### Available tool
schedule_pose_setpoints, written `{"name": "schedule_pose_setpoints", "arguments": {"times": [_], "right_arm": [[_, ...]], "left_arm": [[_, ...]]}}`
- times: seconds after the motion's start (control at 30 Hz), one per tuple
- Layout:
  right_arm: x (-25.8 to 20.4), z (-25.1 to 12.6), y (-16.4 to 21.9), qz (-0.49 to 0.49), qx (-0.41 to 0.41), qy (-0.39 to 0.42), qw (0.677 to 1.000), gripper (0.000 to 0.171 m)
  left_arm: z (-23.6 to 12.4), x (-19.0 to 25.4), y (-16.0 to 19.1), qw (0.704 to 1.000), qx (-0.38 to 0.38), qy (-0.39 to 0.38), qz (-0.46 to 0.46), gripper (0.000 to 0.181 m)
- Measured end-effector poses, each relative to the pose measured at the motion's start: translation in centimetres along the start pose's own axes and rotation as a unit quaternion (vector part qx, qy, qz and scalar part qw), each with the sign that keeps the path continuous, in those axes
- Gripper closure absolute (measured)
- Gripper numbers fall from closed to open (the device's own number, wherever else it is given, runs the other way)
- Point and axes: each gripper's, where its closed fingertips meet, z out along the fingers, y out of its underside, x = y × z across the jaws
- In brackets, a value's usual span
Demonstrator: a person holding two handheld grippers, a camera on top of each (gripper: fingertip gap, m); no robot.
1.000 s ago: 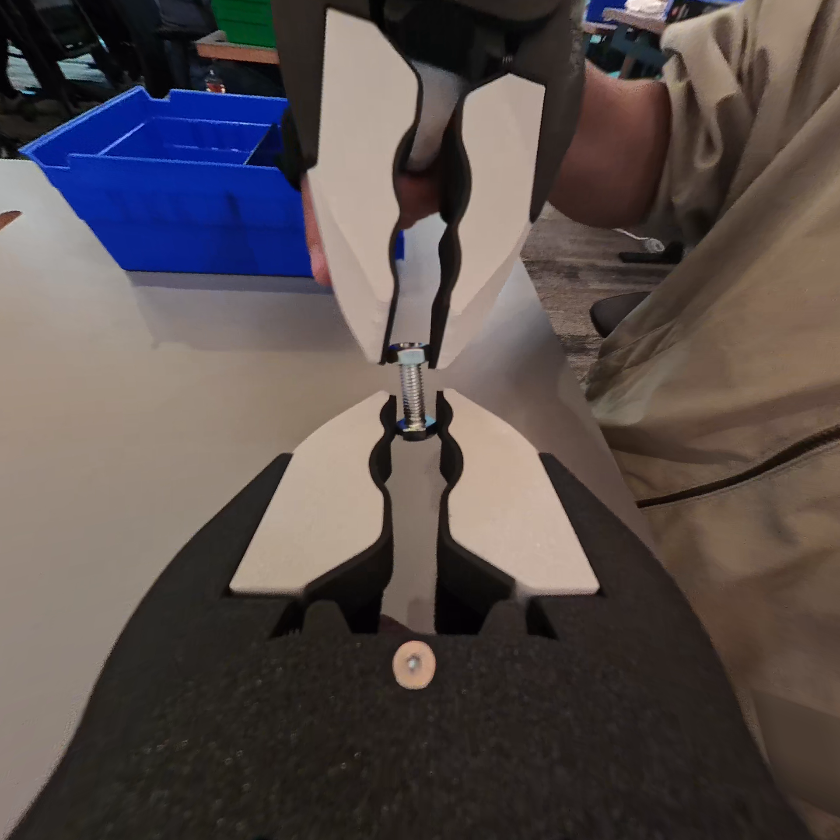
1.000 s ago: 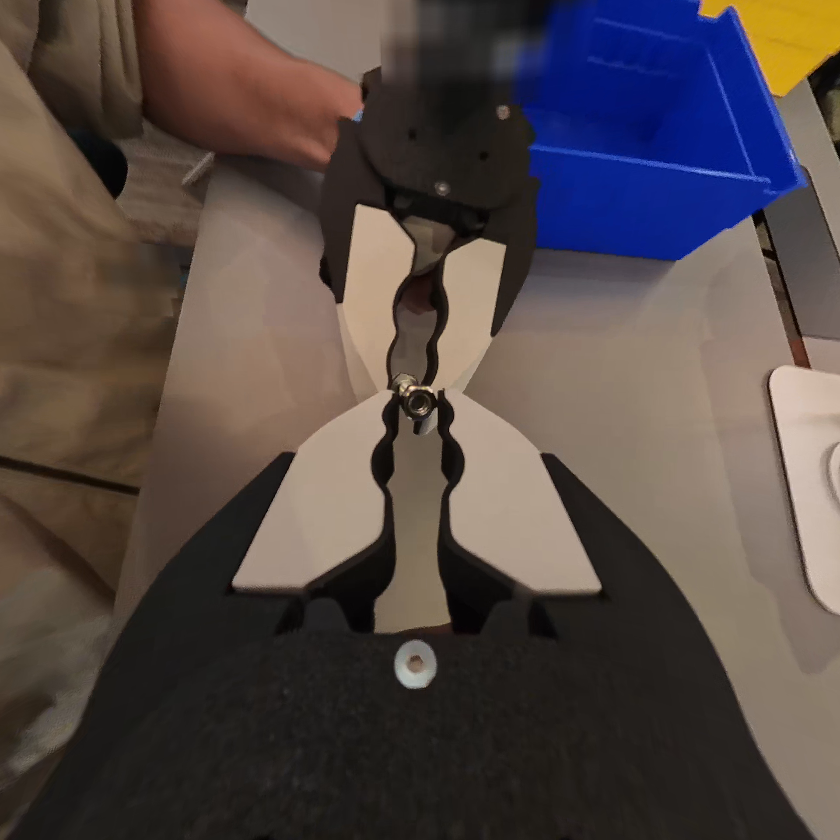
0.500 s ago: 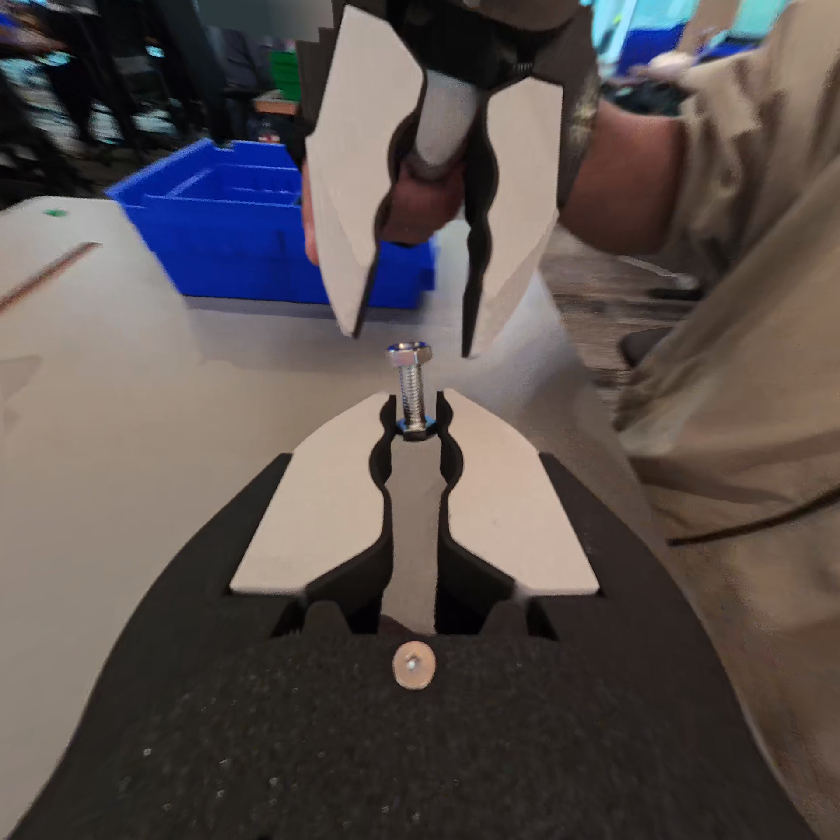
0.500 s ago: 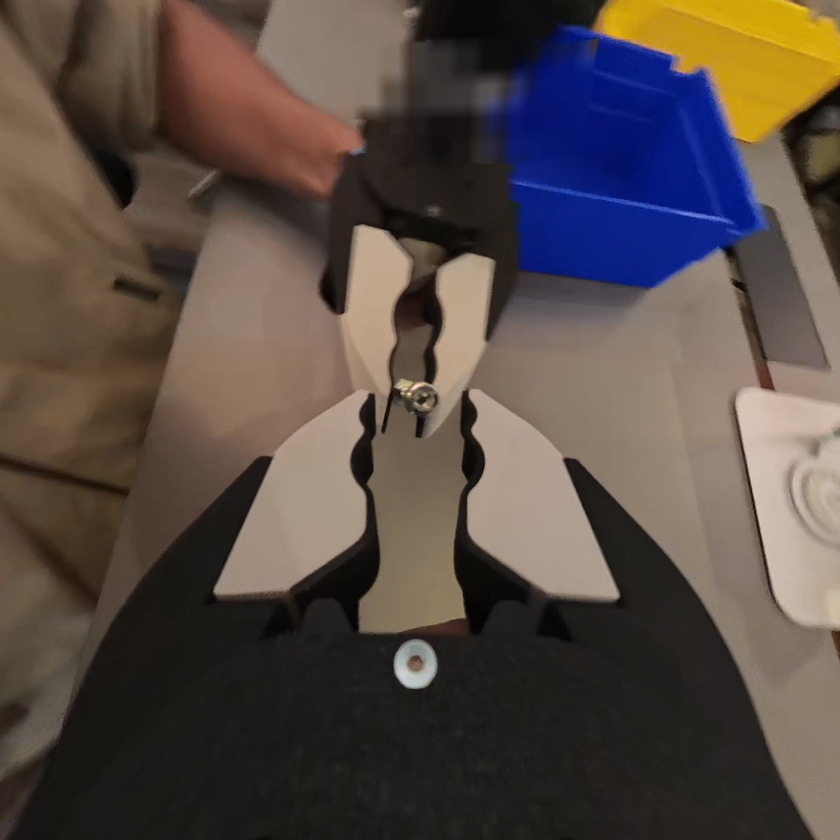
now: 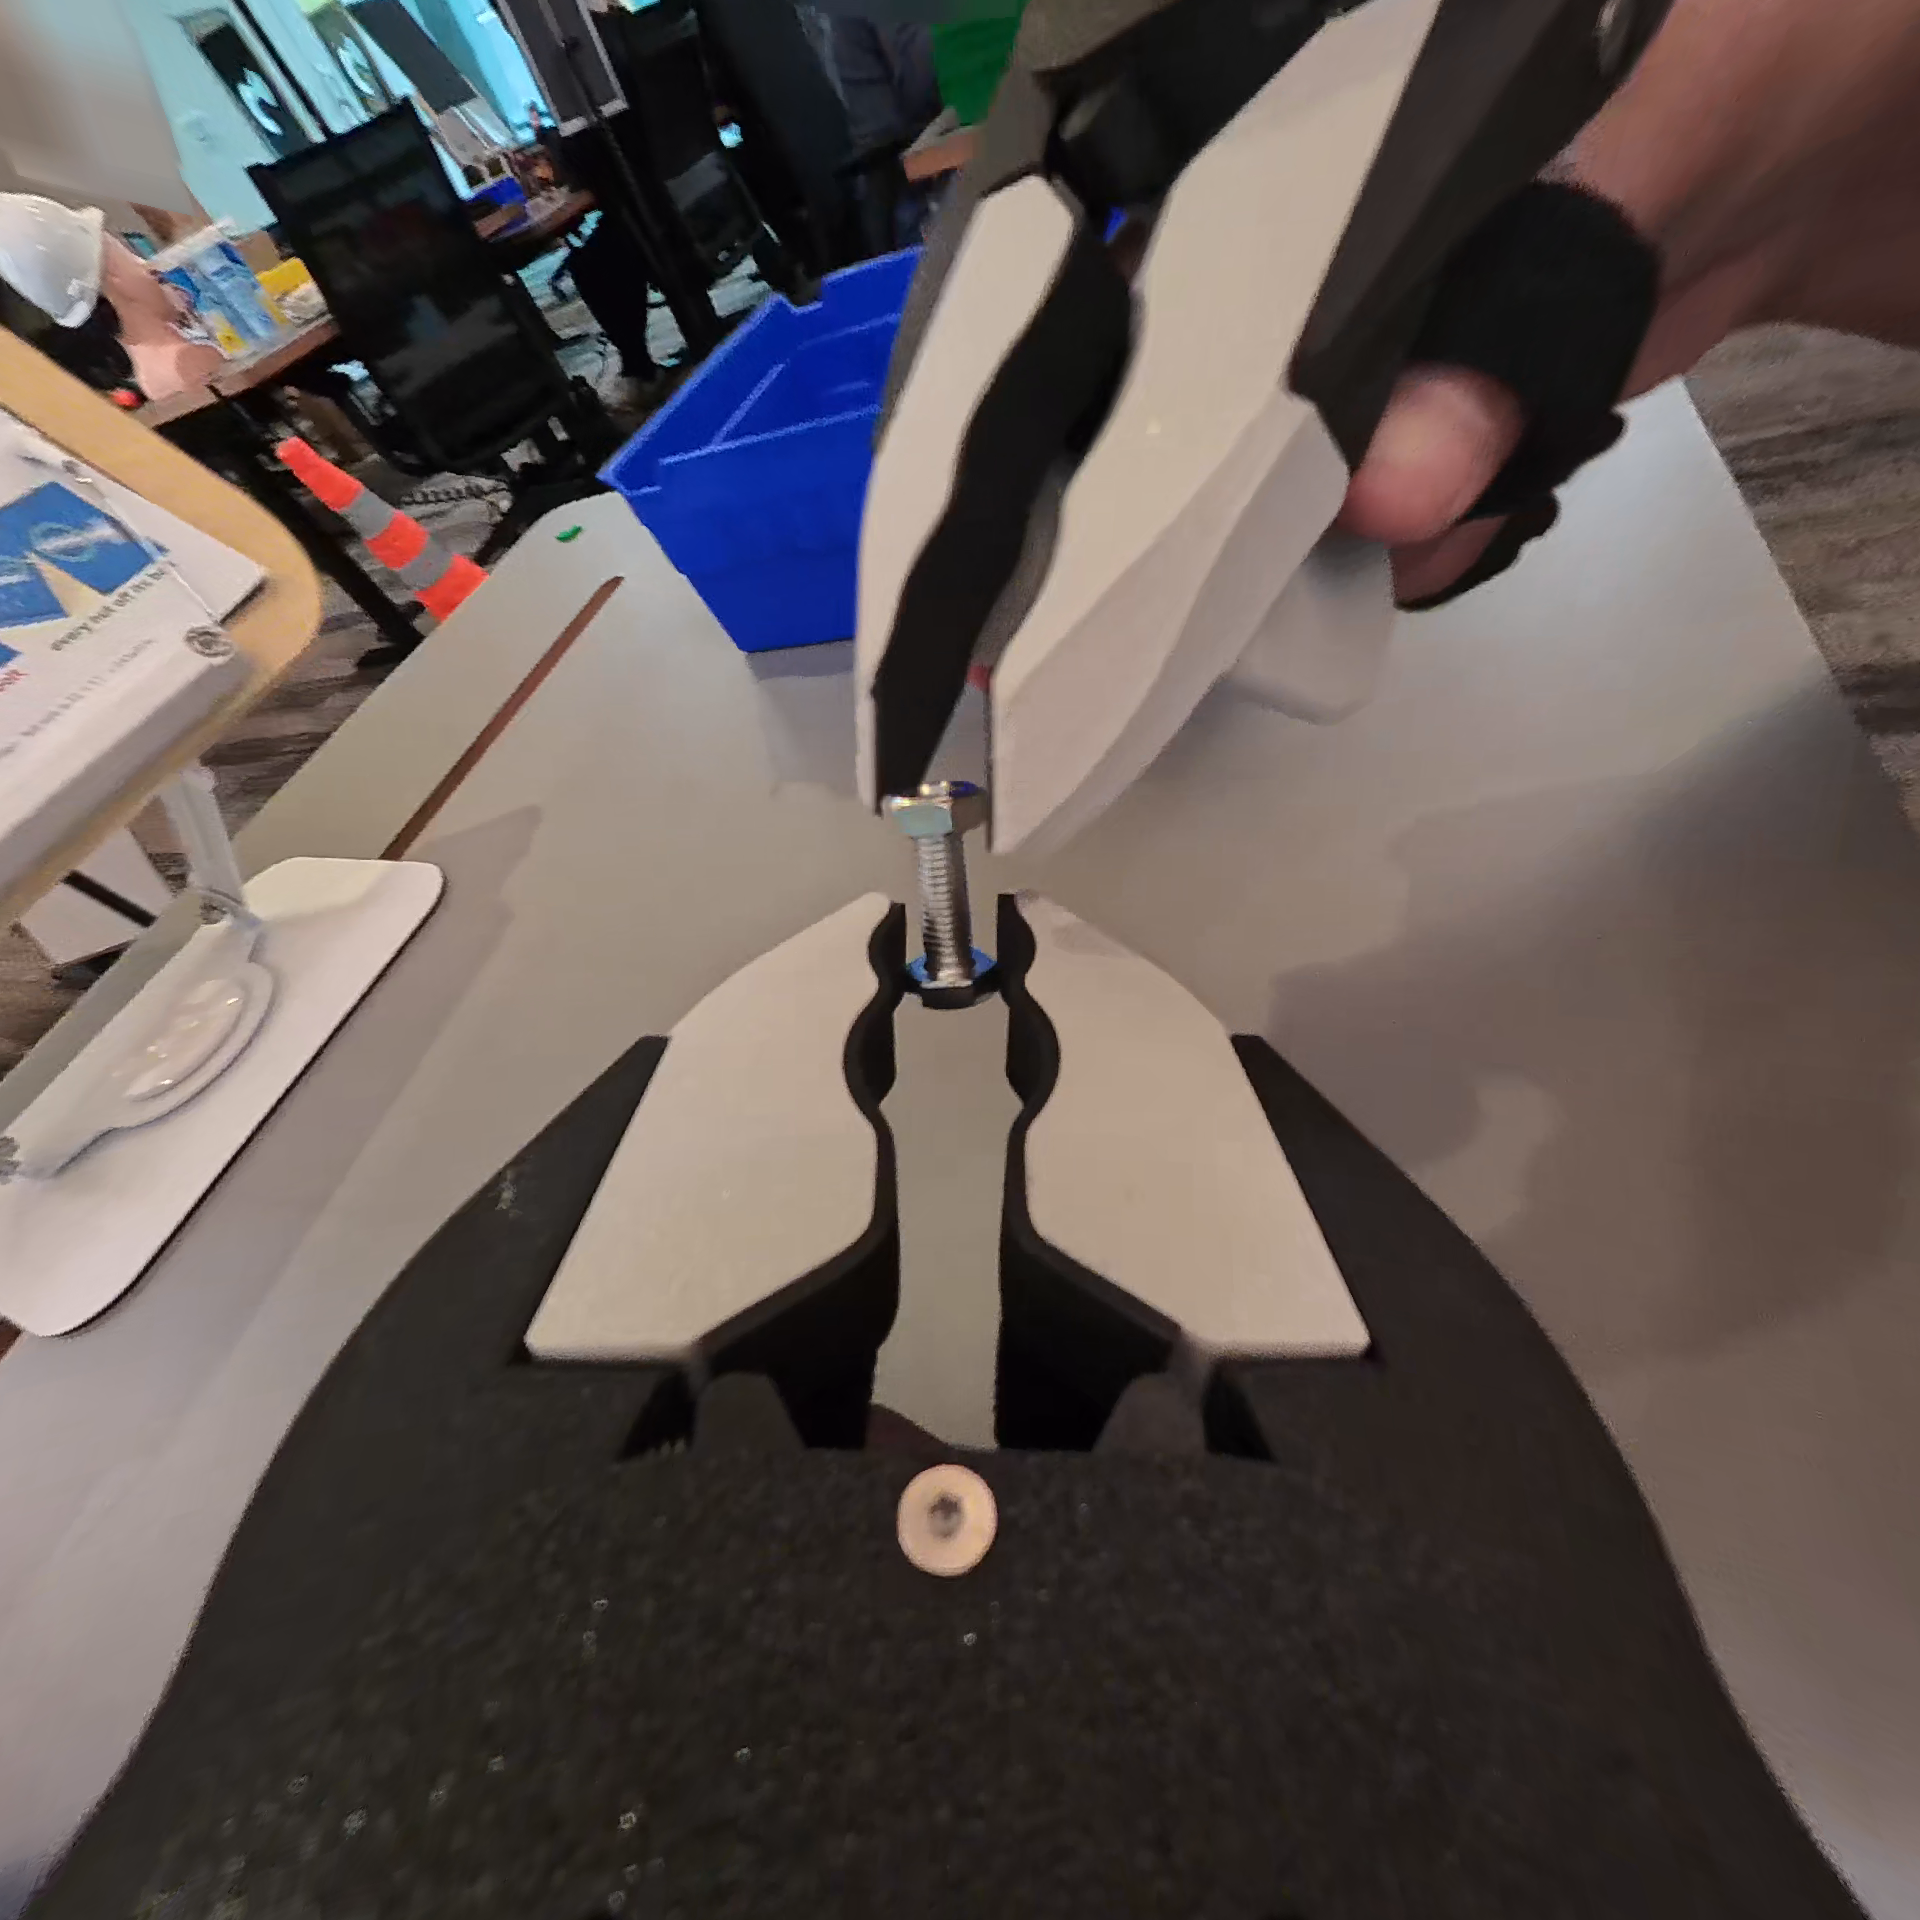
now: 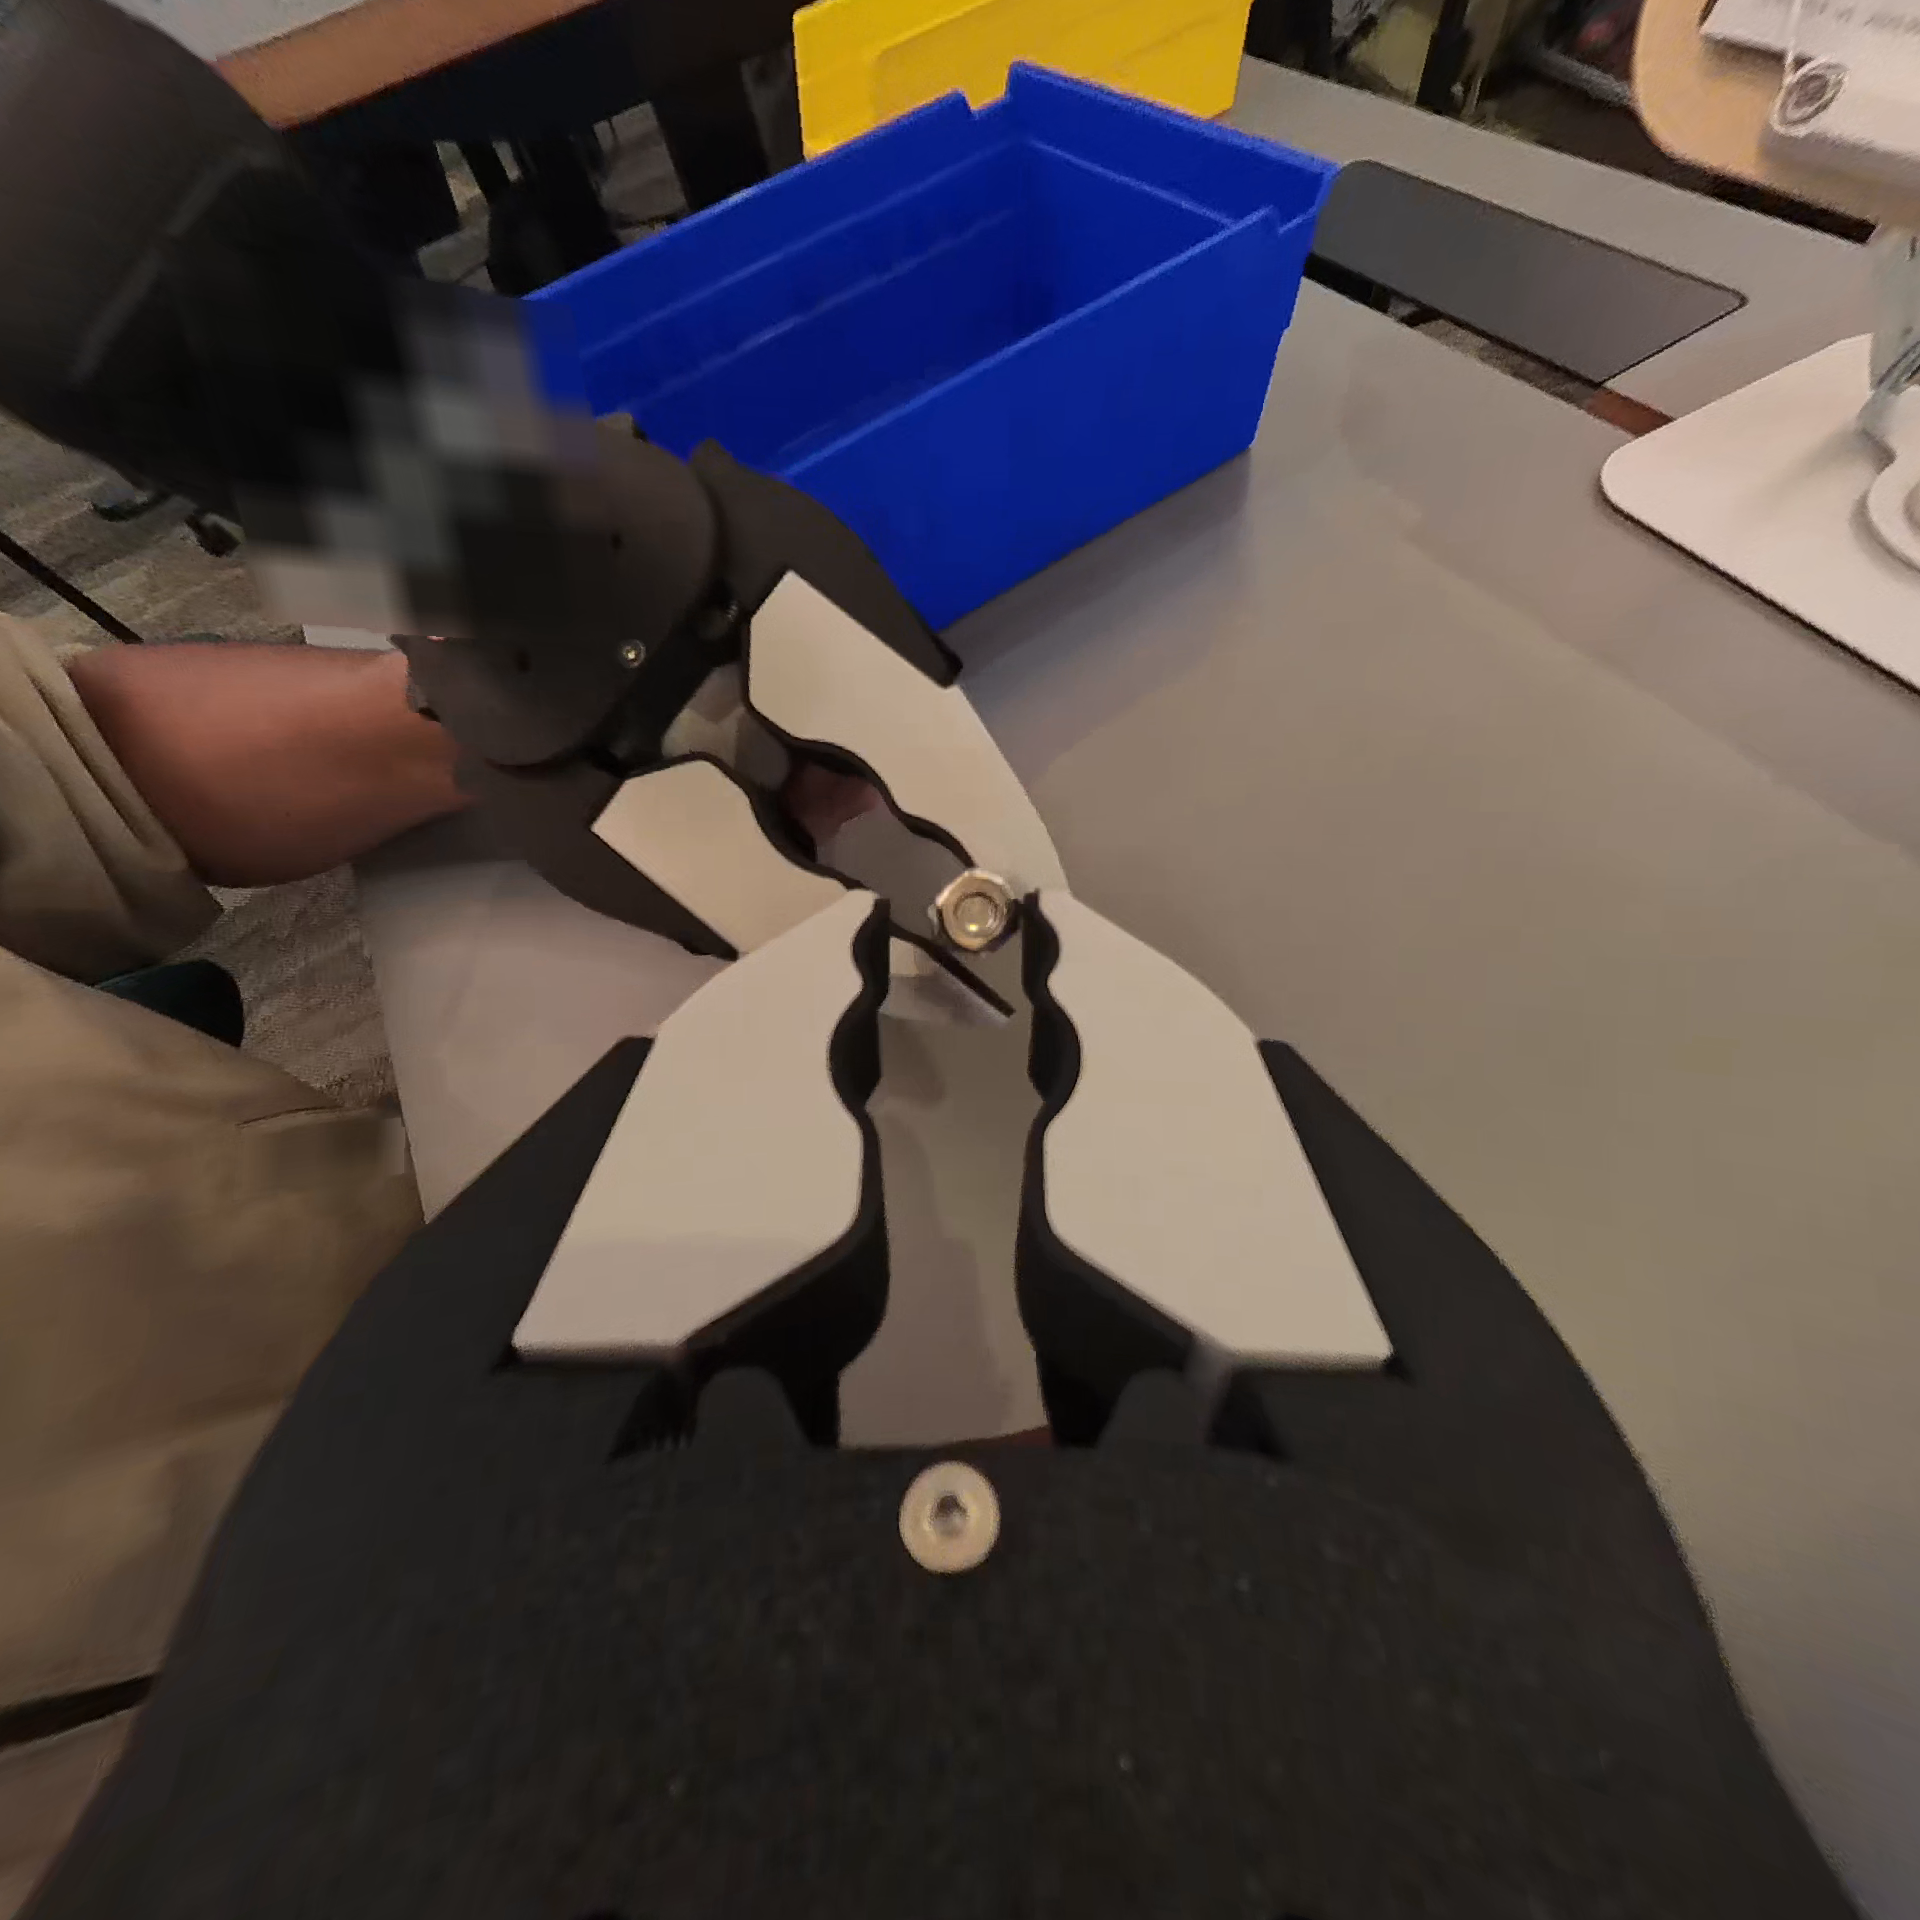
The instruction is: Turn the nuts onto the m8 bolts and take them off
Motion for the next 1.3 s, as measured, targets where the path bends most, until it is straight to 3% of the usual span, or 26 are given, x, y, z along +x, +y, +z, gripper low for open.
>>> {"name": "schedule_pose_setpoints", "arguments": {"times": [0.07,0.2,0.4,0.6,0.73,0.97,1.07,1.17,1.3], "right_arm": [[0.0,0.2,0.1,-0.011,-0.009,0.006,1.000,0.157],[-0.5,-0.1,0.5,-0.085,-0.048,-0.002,0.995,0.157],[-2.0,-0.9,0.7,-0.219,-0.099,-0.068,0.968,0.157],[-4.0,-2.6,1.4,-0.351,-0.147,-0.172,0.909,0.157],[-5.2,-3.0,1.5,-0.400,-0.152,-0.218,0.877,0.157],[-5.9,-3.2,1.7,-0.488,-0.132,-0.224,0.833,0.157],[-5.2,-2.9,1.6,-0.462,-0.138,-0.204,0.852,0.157],[-4.4,-2.5,0.9,-0.415,-0.110,-0.185,0.884,0.139],[-2.2,-2.0,-1.3,-0.294,-0.033,-0.121,0.948,0.134]], "left_arm": [[0.2,0.5,0.2,1.000,-0.008,0.005,0.009,0.165],[0.2,1.1,0.2,1.000,-0.009,0.024,0.005,0.165],[-0.6,3.2,-0.8,0.991,0.019,0.119,-0.063,0.165],[-2.5,5.8,-2.5,0.950,0.055,0.268,-0.150,0.165],[-3.2,7.0,-3.1,0.925,0.068,0.326,-0.182,0.165],[-3.8,7.9,-3.4,0.884,0.083,0.395,-0.234,0.165],[-3.4,7.1,-3.1,0.895,0.083,0.371,-0.232,0.165],[-2.7,5.7,-2.7,0.918,0.085,0.321,-0.218,0.165],[-1.3,2.6,-2.5,0.967,0.081,0.179,-0.161,0.165]]}}
